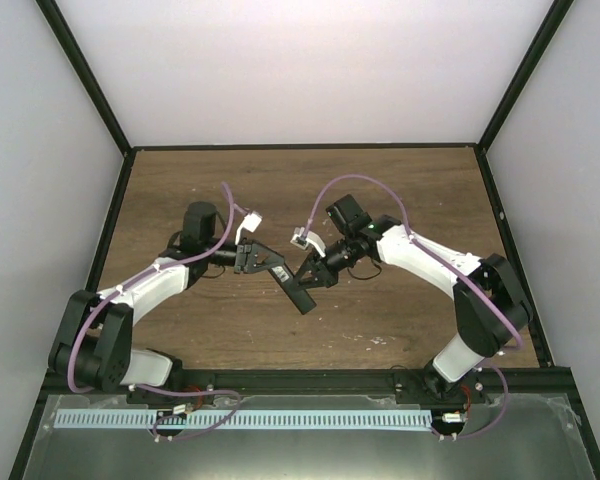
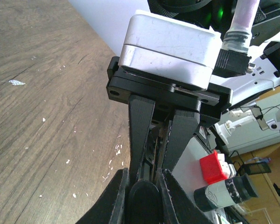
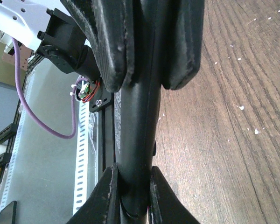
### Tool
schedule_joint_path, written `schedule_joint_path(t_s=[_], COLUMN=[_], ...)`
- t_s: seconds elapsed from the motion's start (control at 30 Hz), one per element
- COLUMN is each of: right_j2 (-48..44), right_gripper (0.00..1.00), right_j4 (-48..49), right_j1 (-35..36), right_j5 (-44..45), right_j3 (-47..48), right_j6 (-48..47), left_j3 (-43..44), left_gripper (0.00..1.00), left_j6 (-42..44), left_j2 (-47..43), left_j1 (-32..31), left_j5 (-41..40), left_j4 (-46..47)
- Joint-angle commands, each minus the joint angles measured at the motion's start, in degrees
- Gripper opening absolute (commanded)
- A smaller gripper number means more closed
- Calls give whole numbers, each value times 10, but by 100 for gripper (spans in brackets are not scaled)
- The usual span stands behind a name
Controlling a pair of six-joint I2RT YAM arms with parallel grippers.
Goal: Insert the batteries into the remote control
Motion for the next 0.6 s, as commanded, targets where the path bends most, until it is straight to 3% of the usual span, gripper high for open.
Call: schedule_joint_path(t_s=[0.0,0.3,0.43,0.57], right_j2=[5,-1,-4,-7], right_gripper=[1,1,1,1], right_j4=[-1,5,7,0], right_j1=[12,13,13,10], right_j5=[-16,15,49,140], right_j3=[17,5,-2,-7], right_j6=[-14,-13,-7,8], left_j3=[21,6,-4,-13], left_gripper=[5,44,50,51], left_j6=[2,-34,-54,-59], left_j2=[-13,2,6,2], left_j1=[-3,-3,0,23], left_j5=[-5,-23,-42,-96], left_j4=[22,70,96,94])
